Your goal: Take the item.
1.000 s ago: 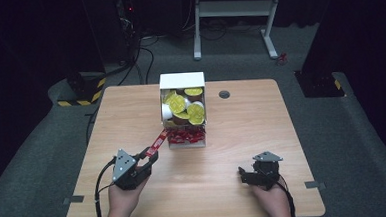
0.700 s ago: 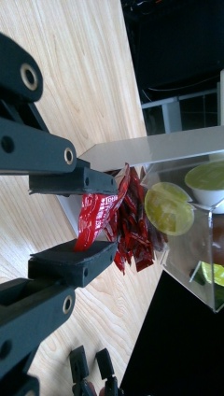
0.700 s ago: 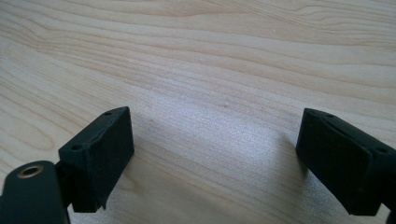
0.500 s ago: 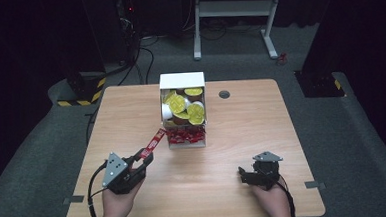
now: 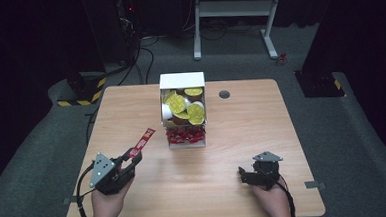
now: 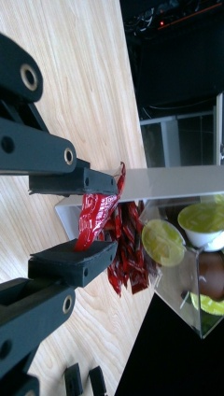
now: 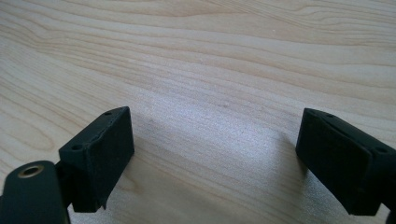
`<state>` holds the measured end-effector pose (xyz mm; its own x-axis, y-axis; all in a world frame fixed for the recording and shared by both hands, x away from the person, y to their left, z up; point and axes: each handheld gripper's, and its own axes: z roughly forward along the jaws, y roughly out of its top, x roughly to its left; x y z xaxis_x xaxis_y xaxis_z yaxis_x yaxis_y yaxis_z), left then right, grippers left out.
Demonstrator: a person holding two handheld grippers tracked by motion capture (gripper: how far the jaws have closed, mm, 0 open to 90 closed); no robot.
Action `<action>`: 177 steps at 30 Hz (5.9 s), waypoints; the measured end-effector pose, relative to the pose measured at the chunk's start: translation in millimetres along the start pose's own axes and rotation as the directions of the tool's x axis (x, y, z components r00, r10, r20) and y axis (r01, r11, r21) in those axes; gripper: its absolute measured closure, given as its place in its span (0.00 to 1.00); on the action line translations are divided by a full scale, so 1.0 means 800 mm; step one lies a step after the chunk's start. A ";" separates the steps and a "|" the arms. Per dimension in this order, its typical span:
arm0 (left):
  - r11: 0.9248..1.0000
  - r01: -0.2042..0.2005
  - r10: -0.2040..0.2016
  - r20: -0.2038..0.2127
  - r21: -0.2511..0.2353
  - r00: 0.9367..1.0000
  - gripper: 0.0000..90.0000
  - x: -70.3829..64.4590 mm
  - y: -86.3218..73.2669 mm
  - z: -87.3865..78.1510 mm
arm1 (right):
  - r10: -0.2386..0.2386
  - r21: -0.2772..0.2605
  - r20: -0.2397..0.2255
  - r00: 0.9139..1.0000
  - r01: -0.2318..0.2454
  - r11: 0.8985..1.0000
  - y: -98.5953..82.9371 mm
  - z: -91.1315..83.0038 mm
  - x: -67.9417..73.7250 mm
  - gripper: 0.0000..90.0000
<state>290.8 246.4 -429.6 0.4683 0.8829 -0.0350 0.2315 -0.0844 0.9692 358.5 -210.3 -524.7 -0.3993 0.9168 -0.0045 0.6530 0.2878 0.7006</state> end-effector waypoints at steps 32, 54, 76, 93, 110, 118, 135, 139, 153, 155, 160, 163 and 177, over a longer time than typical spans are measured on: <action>0.994 0.053 -0.047 -0.066 0.094 0.997 0.74 0.044 -0.027 0.036 | -0.001 -0.001 0.000 1.000 0.001 1.000 0.000 0.000 0.000 0.12; 0.989 0.050 -0.038 -0.090 0.137 0.995 0.74 0.063 -0.015 0.084 | -0.001 -0.002 0.001 1.000 0.001 1.000 0.000 0.000 0.000 0.12; 0.974 0.043 -0.015 -0.126 0.222 0.992 0.74 0.080 -0.017 0.133 | -0.006 -0.002 0.000 1.000 0.006 1.000 0.000 0.001 -0.001 0.12; 0.945 0.085 -0.046 -0.129 0.315 0.991 0.74 0.084 -0.048 0.144 | -0.007 -0.002 -0.001 1.000 0.007 1.000 0.001 0.001 -0.001 0.12; 0.923 0.086 -0.032 -0.147 0.375 0.989 0.73 0.082 -0.064 0.152 | -0.007 -0.002 0.000 1.000 0.007 1.000 0.000 0.001 -0.001 0.12; 0.938 0.092 -0.042 -0.154 0.335 0.987 0.49 0.083 -0.054 0.146 | -0.007 -0.002 -0.001 1.000 0.007 1.000 0.001 0.001 -0.001 0.12; 0.941 0.086 -0.043 -0.135 0.326 0.990 0.45 0.080 -0.048 0.133 | -0.007 -0.002 -0.001 1.000 0.007 1.000 0.000 0.001 -0.001 0.12; 0.941 0.083 -0.040 -0.135 0.329 0.990 0.44 0.082 -0.048 0.126 | -0.007 -0.003 0.000 1.000 0.007 1.000 0.000 0.001 -0.001 0.12; 0.941 0.087 -0.048 -0.126 0.326 0.991 0.39 0.088 -0.052 0.096 | -0.007 -0.002 0.000 1.000 0.007 1.000 0.000 0.001 -0.001 0.12; 0.942 0.092 -0.054 -0.126 0.324 0.991 0.39 0.087 -0.054 0.094 | -0.007 -0.002 0.000 1.000 0.007 1.000 0.001 0.001 -0.001 0.12; 0.937 0.073 -0.034 -0.118 0.342 0.992 0.38 0.088 -0.064 0.084 | -0.007 -0.002 0.000 1.000 0.007 1.000 0.000 0.001 -0.001 0.12; 0.931 0.067 -0.028 -0.113 0.359 0.993 0.37 0.087 -0.071 0.077 | -0.007 -0.002 -0.001 1.000 0.007 1.000 0.000 0.001 -0.001 0.12; 0.887 0.043 0.003 -0.099 0.459 0.995 0.36 0.080 -0.098 0.055 | -0.007 -0.003 0.000 1.000 0.007 1.000 0.000 0.001 -0.001 0.12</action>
<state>339.8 289.3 -518.3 0.3828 0.9238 -0.0078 0.6170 -0.2494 0.7464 359.3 -210.6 -524.8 -0.4039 0.9148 -0.0091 0.6485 0.2933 0.7024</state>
